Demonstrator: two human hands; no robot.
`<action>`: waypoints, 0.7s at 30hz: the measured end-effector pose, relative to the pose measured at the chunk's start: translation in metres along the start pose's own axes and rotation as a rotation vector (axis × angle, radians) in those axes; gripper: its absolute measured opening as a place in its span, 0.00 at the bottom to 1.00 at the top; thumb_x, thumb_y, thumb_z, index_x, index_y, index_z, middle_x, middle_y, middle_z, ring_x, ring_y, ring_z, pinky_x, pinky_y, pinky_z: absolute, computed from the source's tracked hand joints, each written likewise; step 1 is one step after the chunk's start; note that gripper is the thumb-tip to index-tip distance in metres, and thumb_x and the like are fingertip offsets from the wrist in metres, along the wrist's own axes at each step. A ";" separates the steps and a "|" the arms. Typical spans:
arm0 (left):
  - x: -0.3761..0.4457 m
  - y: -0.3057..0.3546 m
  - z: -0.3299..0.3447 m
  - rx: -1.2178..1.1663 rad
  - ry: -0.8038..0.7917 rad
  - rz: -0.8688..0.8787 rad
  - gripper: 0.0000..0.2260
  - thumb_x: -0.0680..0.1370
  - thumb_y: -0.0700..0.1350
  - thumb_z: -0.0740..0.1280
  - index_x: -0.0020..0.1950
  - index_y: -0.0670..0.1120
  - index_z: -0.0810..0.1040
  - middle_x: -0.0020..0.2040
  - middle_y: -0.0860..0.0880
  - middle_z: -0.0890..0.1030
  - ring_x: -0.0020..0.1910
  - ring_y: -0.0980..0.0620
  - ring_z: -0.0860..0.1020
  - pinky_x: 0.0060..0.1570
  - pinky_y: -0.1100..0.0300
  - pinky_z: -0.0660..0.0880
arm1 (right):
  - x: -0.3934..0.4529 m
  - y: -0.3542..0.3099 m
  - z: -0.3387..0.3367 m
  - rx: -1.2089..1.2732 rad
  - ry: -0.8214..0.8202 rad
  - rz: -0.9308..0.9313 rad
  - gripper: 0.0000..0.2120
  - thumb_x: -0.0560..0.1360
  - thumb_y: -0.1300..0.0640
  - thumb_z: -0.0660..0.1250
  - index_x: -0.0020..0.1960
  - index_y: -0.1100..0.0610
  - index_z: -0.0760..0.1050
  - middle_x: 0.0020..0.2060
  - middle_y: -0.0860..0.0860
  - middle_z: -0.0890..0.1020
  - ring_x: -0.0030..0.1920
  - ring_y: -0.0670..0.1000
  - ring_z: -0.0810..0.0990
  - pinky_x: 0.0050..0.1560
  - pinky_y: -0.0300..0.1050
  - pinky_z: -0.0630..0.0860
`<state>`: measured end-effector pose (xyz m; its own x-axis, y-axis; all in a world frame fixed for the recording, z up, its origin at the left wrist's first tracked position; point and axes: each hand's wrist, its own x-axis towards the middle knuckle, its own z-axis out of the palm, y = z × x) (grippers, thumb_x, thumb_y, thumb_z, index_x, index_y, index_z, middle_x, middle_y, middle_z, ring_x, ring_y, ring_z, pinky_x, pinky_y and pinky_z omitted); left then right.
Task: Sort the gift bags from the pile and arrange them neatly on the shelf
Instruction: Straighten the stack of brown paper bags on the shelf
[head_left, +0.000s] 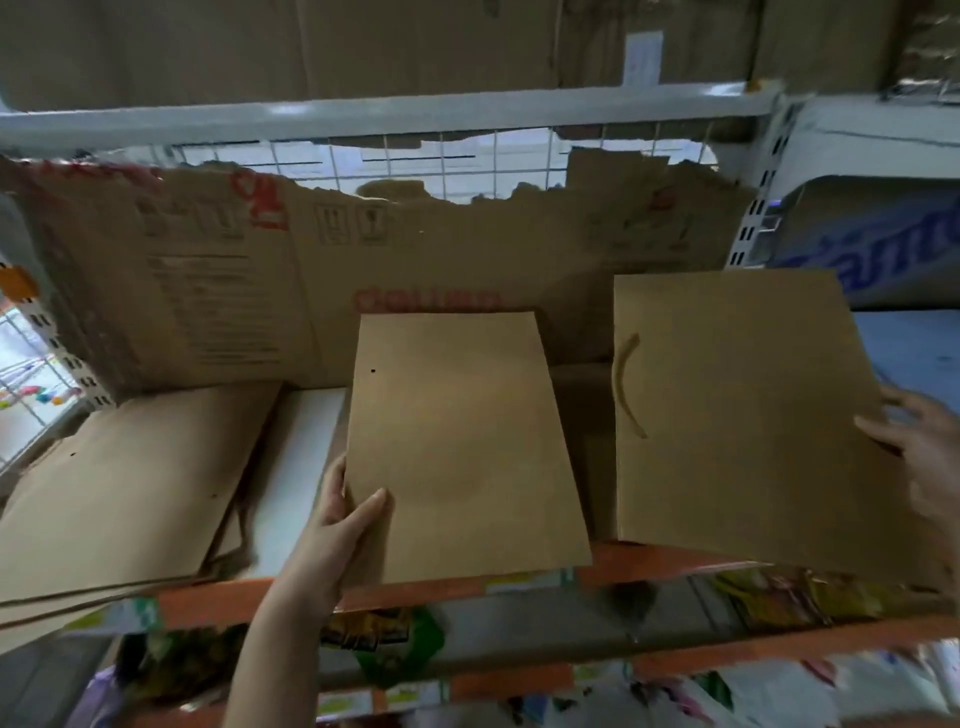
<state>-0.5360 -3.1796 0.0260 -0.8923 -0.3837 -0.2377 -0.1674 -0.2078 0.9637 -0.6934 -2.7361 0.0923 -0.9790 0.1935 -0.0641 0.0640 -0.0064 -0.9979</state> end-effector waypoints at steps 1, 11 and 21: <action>0.003 -0.004 0.015 0.009 -0.010 -0.004 0.23 0.78 0.40 0.63 0.67 0.59 0.62 0.58 0.47 0.74 0.55 0.43 0.76 0.47 0.50 0.75 | 0.014 0.006 -0.018 -0.003 0.006 0.005 0.41 0.47 0.41 0.80 0.57 0.51 0.74 0.35 0.46 0.85 0.33 0.41 0.83 0.29 0.38 0.80; 0.027 -0.020 0.147 0.120 0.026 -0.042 0.22 0.78 0.44 0.65 0.70 0.55 0.62 0.55 0.47 0.75 0.47 0.48 0.77 0.38 0.55 0.76 | 0.029 -0.009 -0.063 0.030 0.044 0.056 0.13 0.76 0.65 0.63 0.56 0.51 0.74 0.43 0.50 0.81 0.30 0.40 0.82 0.32 0.38 0.80; 0.042 -0.031 0.197 0.649 0.202 0.155 0.26 0.76 0.49 0.67 0.71 0.43 0.64 0.64 0.44 0.74 0.61 0.44 0.73 0.60 0.49 0.73 | 0.037 -0.007 -0.069 0.019 -0.063 0.070 0.34 0.64 0.51 0.77 0.67 0.54 0.69 0.36 0.47 0.85 0.33 0.42 0.83 0.28 0.34 0.78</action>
<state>-0.6512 -3.0122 0.0101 -0.8410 -0.5389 -0.0488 -0.3176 0.4186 0.8508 -0.7168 -2.6617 0.0977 -0.9826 0.1297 -0.1331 0.1294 -0.0365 -0.9909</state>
